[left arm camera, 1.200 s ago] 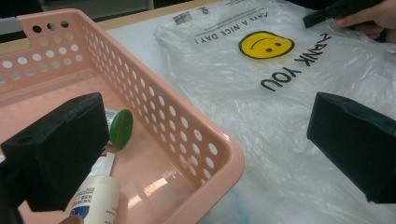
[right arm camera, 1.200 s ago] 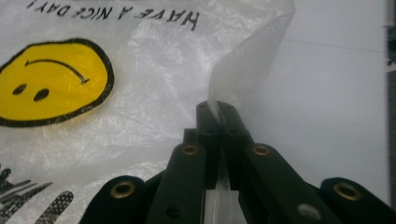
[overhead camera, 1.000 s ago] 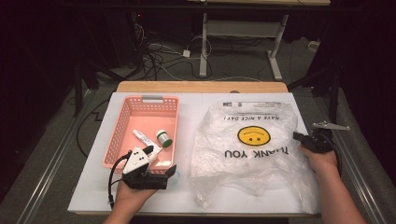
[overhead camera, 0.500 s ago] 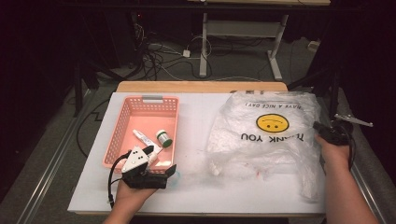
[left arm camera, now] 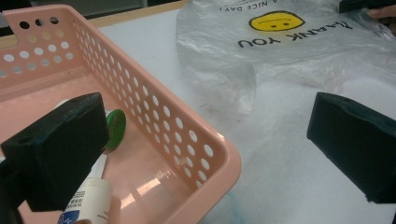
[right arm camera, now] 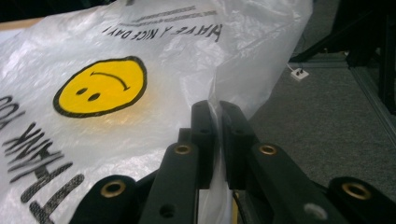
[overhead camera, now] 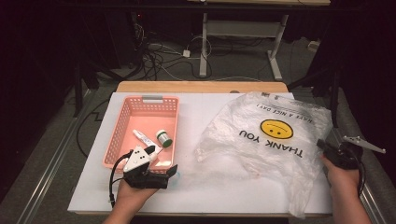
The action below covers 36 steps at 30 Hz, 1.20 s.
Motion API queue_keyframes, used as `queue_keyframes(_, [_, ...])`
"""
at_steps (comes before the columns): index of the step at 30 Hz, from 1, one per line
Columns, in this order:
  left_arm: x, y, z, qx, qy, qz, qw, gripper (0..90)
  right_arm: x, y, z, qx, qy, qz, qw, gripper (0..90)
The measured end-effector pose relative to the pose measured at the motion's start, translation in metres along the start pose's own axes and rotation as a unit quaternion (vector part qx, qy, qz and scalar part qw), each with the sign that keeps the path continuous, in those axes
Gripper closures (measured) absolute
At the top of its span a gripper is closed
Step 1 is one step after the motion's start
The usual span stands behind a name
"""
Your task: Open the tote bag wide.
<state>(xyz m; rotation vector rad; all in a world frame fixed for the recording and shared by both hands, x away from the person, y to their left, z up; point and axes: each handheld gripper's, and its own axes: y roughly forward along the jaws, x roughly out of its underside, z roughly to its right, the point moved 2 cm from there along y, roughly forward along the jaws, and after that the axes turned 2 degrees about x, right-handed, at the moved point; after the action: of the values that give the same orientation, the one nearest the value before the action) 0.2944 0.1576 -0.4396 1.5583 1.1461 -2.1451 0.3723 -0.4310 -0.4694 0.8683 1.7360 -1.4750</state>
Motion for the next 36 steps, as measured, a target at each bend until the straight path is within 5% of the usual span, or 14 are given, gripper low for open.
queue_keyframes(13, [-0.002,-0.004,-0.002,0.001,0.007,0.003,1.0,0.0,0.03,-0.028,-0.045,-0.042,-0.077,-0.026,0.9958,78.2])
queue_keyframes(20, [-0.003,-0.007,-0.002,-0.025,0.032,0.004,0.9992,0.0,0.04,-0.042,-0.053,-0.053,-0.082,-0.029,0.9948,78.3])
queue_keyframes(31, [-0.003,-0.004,-0.005,-0.016,0.01,-0.006,0.9998,0.0,0.05,-0.056,-0.056,-0.062,-0.084,-0.038,0.9938,77.2])
queue_keyframes(36, [-0.003,-0.007,-0.007,-0.031,0.003,-0.003,0.9995,0.0,0.052,-0.056,-0.054,-0.063,-0.081,-0.041,0.9939,73.8])
